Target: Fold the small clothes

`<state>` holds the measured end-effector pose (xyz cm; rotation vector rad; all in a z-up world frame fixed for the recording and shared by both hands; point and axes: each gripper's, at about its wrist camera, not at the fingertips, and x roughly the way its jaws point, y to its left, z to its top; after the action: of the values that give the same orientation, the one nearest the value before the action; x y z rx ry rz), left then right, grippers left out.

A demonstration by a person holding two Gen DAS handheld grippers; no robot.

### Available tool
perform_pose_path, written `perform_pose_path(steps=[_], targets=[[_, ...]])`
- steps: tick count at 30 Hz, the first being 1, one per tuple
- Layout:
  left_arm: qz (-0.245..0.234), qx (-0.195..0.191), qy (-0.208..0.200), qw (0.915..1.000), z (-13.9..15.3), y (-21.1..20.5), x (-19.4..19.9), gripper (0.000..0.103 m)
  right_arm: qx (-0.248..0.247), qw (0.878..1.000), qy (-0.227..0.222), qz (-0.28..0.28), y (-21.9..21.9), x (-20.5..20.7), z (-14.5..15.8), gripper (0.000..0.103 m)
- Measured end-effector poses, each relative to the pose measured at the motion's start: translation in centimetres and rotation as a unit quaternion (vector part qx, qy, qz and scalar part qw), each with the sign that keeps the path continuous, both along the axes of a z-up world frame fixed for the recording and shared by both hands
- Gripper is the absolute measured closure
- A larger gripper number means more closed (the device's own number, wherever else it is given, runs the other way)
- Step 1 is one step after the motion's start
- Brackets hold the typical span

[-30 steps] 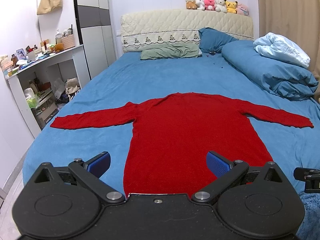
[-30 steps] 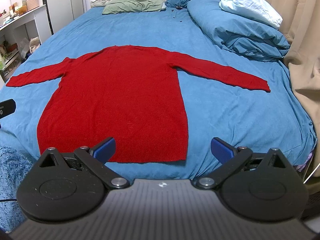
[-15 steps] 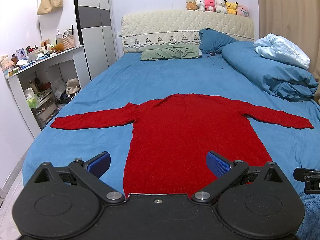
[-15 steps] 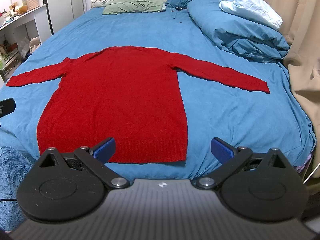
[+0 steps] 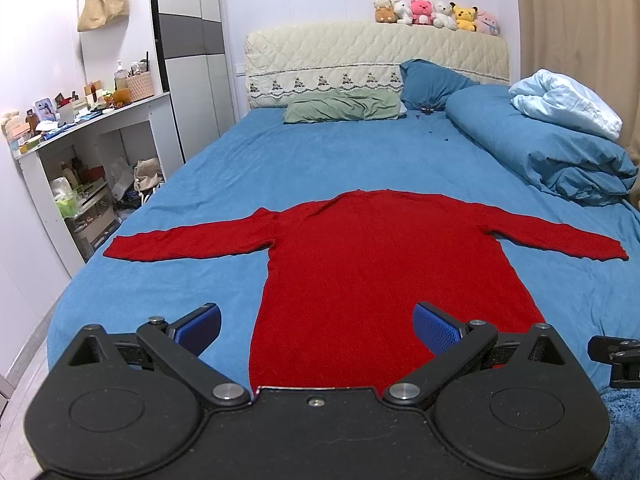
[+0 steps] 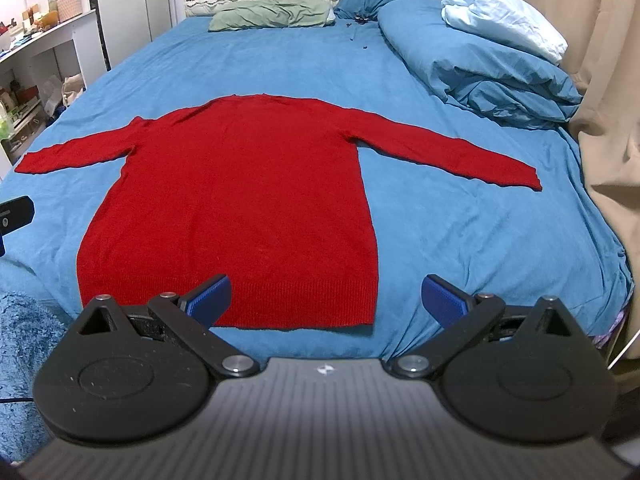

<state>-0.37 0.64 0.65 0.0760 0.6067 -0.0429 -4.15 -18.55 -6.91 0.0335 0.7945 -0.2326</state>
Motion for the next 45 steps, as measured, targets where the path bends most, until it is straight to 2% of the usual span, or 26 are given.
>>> perform_pose_path(steps=[3, 6, 10, 13, 14, 17, 20, 22, 23, 26, 31, 34, 37, 39, 43, 45], targets=[[-0.001, 0.043, -0.008, 0.9990, 0.2, -0.6, 0.1, 0.000, 0.003, 1.000, -0.009, -0.004, -0.5, 0.1, 0.5, 0.000], [-0.010, 0.043, -0.028, 0.9986, 2.1, -1.4, 1.1, 0.000, 0.001, 0.999, -0.028, -0.015, -1.8, 0.6, 1.9, 0.000], [-0.025, 0.031, -0.086, 0.9955, 6.1, -2.9, 3.8, 0.000, -0.002, 0.997, -0.067, -0.036, -5.2, 1.9, 5.0, 0.000], [-0.046, -0.001, -0.102, 0.9936, 8.5, -4.5, 8.1, 0.000, 0.007, 0.994, -0.091, -0.055, -9.1, 3.7, 7.0, 0.000], [-0.049, -0.009, -0.091, 0.9946, 8.7, -4.9, 10.0, 0.000, 0.008, 0.993, -0.096, -0.065, -10.5, 4.6, 7.3, 0.000], [-0.051, -0.004, -0.092, 0.9944, 8.5, -7.4, 15.5, 0.000, 0.007, 0.990, -0.106, -0.093, -15.1, 7.4, 7.7, 0.000], [-0.066, -0.034, -0.102, 0.9920, 8.9, -9.6, 19.9, 0.000, 0.022, 0.986, -0.105, -0.127, -20.2, 10.6, 6.3, 0.000], [-0.079, -0.055, -0.091, 0.9911, 8.2, -11.3, 23.1, 0.000, 0.042, 0.982, -0.104, -0.148, -23.9, 12.8, 4.4, 0.000], [-0.084, -0.054, -0.076, 0.9921, 6.8, -12.3, 25.2, 0.000, 0.049, 0.981, -0.101, -0.160, -25.4, 13.7, 3.3, 0.000], [-0.101, -0.064, -0.067, 0.9906, 5.3, -15.4, 29.2, 0.000, 0.079, 0.973, -0.099, -0.193, -30.0, 16.3, -1.0, 0.000], [-0.133, -0.059, -0.008, 0.9893, -1.6, -20.3, 35.5, 0.000, 0.126, 0.955, -0.105, -0.248, -35.9, 18.7, -9.2, 0.000], [-0.143, -0.037, 0.032, 0.9885, -5.9, -22.6, 38.0, 0.000, 0.129, 0.949, -0.102, -0.269, -38.1, 19.9, -13.4, 0.000], [-0.152, -0.014, 0.056, 0.9867, -10.1, -24.0, 39.8, 0.000, 0.130, 0.944, -0.105, -0.285, -39.9, 21.1, -16.3, 0.000], [-0.154, -0.005, 0.064, 0.9860, -12.6, -24.3, 40.8, 0.000, 0.124, 0.942, -0.112, -0.290, -40.8, 21.9, -17.6, 0.009], [-0.153, -0.002, 0.082, 0.9848, -16.3, -24.9, 42.3, 0.000, 0.102, 0.943, -0.133, -0.289, -42.1, 23.6, -18.8, 0.021], [-0.141, -0.003, 0.095, 0.9854, -17.7, -25.3, 43.4, 0.000, 0.085, 0.944, -0.136, -0.288, -42.3, 24.2, -19.1, 0.036]])
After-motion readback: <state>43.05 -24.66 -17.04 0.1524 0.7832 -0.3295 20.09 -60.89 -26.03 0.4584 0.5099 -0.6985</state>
